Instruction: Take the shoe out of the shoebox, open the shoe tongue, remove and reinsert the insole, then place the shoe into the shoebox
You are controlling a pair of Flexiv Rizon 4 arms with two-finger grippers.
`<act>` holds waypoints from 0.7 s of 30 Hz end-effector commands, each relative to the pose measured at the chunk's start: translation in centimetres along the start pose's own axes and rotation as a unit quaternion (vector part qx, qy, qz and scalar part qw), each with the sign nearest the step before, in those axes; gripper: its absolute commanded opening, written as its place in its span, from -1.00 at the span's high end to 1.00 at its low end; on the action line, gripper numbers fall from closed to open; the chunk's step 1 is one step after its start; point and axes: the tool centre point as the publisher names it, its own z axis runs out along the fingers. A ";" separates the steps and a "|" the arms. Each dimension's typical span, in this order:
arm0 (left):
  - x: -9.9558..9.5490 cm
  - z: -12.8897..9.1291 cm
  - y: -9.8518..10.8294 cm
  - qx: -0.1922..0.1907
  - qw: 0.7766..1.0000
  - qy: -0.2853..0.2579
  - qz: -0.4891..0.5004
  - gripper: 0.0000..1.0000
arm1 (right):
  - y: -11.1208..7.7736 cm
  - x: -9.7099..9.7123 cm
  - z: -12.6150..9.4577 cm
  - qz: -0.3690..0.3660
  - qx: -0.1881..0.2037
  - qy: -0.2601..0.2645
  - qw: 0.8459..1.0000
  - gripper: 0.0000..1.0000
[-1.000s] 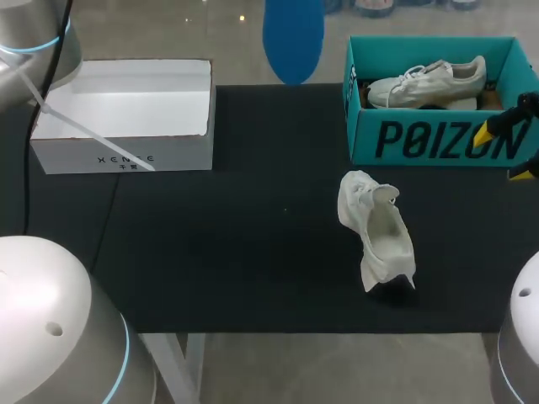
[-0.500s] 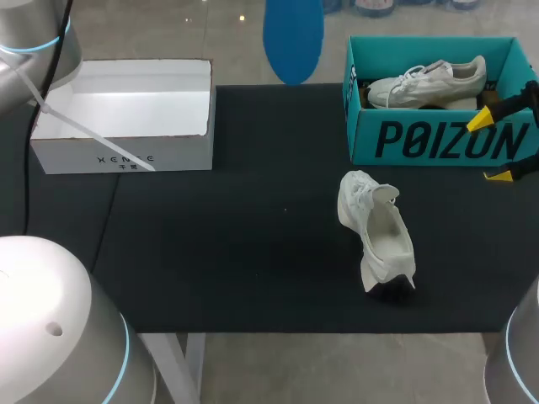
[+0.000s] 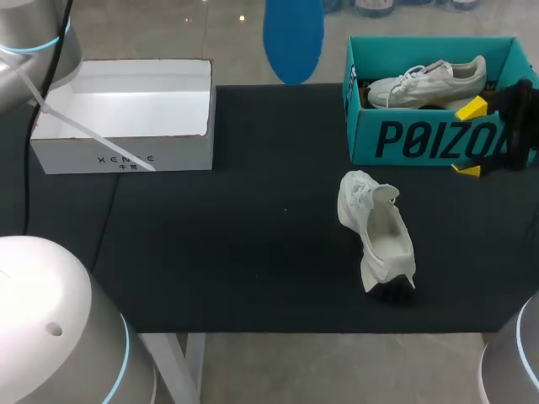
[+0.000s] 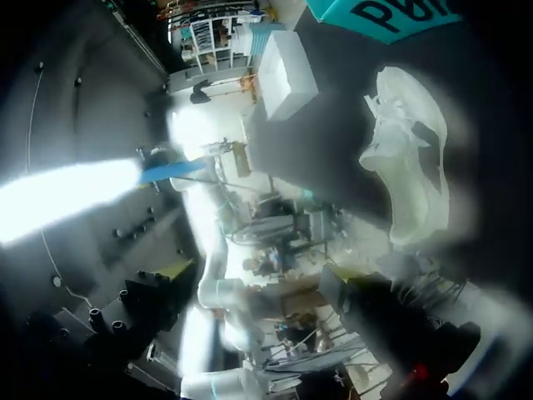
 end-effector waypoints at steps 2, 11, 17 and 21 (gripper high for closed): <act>0.0 0.0 0.0 0.000 1.000 0.000 0.000 1.00 | 0.7 -0.6 0.5 -0.024 -0.006 0.018 1.000 -1.00; 0.0 0.0 0.0 0.000 1.000 0.000 0.000 1.00 | 2.4 -0.4 0.9 -0.023 -0.047 0.006 0.999 -1.00; 0.0 0.0 0.0 0.000 1.000 0.000 0.000 1.00 | 3.5 0.2 2.0 -0.039 -0.089 0.011 0.995 -1.00; 0.0 0.0 0.0 0.000 1.000 0.000 0.000 1.00 | 5.0 0.4 3.3 -0.036 -0.088 0.013 0.995 -1.00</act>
